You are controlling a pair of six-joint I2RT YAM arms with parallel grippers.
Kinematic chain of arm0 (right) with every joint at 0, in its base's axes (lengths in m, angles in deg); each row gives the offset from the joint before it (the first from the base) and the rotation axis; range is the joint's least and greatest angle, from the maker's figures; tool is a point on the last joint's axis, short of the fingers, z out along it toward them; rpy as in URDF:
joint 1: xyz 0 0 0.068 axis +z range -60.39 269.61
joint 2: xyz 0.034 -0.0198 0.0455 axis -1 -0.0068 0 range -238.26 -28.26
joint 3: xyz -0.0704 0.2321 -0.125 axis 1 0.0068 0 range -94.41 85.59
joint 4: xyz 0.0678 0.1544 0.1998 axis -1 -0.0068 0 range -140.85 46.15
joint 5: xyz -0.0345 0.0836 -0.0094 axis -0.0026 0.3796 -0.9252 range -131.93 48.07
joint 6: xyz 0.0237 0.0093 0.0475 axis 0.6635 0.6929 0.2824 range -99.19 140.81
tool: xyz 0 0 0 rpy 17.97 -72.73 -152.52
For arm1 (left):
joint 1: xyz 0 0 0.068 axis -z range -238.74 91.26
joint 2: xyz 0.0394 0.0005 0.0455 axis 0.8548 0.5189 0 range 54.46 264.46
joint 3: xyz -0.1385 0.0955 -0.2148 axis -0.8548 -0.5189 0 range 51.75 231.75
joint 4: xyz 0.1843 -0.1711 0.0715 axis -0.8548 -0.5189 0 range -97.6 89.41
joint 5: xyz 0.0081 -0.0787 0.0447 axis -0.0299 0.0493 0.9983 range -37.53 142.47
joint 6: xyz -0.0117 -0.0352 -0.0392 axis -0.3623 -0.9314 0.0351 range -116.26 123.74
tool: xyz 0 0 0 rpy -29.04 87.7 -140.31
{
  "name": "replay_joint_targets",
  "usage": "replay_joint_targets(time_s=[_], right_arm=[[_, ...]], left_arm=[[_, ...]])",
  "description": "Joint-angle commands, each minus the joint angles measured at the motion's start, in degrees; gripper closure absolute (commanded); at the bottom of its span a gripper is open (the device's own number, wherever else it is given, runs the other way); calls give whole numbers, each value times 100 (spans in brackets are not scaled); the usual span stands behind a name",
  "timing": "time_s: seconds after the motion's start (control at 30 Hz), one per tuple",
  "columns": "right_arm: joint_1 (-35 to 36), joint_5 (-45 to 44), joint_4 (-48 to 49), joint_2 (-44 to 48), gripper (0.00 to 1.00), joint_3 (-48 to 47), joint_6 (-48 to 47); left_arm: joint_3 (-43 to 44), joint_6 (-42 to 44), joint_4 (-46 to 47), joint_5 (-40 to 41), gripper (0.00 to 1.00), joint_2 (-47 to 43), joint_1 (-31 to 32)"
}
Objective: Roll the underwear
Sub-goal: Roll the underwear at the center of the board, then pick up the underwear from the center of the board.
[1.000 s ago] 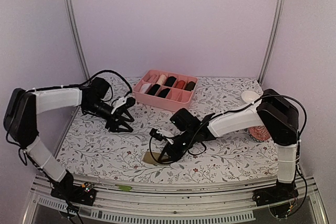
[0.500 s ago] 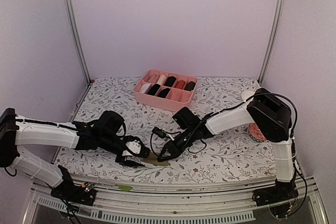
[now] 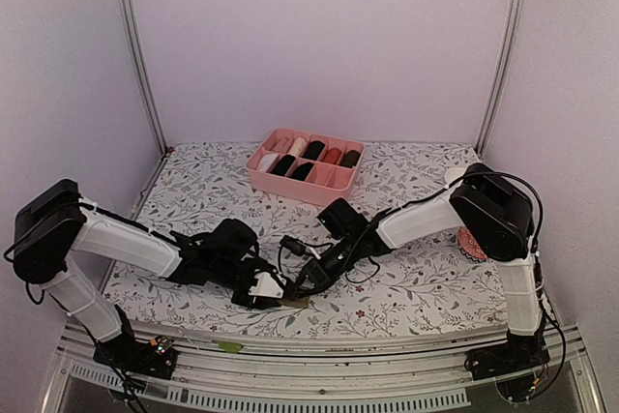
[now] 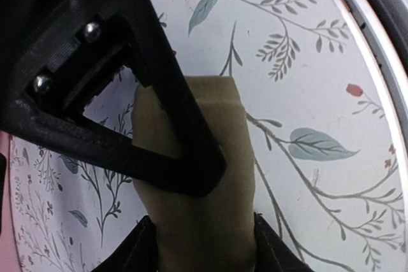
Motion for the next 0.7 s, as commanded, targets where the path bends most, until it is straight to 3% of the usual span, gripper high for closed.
replay_joint_targets(time_s=[0.0, 0.3, 0.47, 0.67], right_arm=[[37, -99, -468, -399, 100, 8, 73], [-37, 149, -226, -322, 99, -19, 260], [-356, 117, 53, 171, 72, 345, 435], [-944, -300, 186, 1258, 55, 960, 613]], left_arm=[[-22, 259, -121, 272, 56, 177, 88], [546, 313, -982, 189, 82, 786, 117], [475, 300, -1355, 88, 100, 628, 78], [684, -13, -2068, -466, 100, 97, -259]])
